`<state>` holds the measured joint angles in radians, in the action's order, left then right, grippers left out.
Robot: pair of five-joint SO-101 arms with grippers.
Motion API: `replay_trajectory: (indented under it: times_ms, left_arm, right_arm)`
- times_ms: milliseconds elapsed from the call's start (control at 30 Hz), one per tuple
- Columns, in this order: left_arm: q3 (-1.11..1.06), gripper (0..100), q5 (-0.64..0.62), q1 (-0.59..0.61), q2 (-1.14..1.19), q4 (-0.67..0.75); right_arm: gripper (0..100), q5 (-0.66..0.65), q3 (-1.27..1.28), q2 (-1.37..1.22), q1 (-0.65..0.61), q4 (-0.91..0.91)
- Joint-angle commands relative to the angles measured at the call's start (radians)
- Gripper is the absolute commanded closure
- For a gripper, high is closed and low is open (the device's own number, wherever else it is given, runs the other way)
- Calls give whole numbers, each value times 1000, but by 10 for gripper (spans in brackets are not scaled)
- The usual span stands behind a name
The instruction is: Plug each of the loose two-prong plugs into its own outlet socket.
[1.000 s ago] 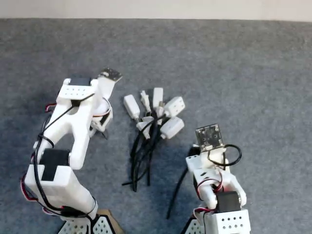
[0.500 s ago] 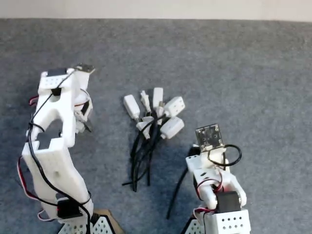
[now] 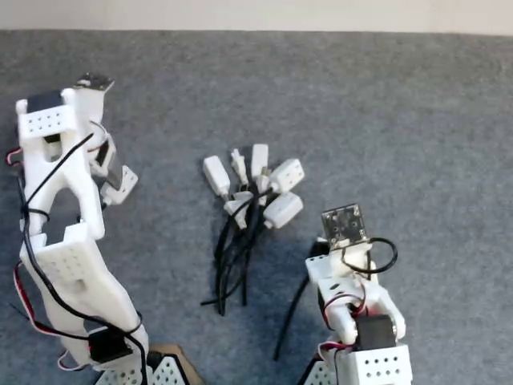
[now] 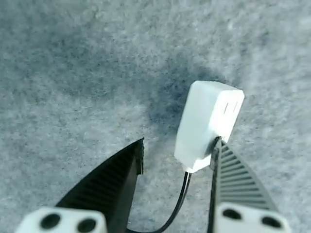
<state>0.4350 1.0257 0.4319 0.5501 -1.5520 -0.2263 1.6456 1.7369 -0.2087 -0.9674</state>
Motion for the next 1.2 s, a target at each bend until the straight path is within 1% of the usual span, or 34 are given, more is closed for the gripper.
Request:
replay_trajectory:
  times_ms: [0,167,433,500,600,733,833,1000,1167]
  left_arm:
    - [38,776,14,28,-22,-11]
    - [97,776,9,44,-15,-15]
    - [110,776,9,70,-24,-11]
    - [137,776,8,67,-24,-28]
    - [200,773,11,51,-16,-92]
    - [209,772,12,27,-12,-100]
    - [216,772,11,2,36,-64]
    - [217,772,15,-47,165,-55]
    - [217,772,15,-71,271,34]
  right_arm:
    - [992,-12,12,12,-4,30]
    - [992,-12,13,12,-4,30]
    - [992,-12,15,12,-5,30]
    - [992,-12,16,12,-5,30]
    - [992,-12,16,12,-5,30]
    - [992,-12,16,12,-5,30]
    - [992,-12,18,12,-5,30]
    - [992,-12,18,12,-7,30]
    - [992,-12,18,12,-7,31]
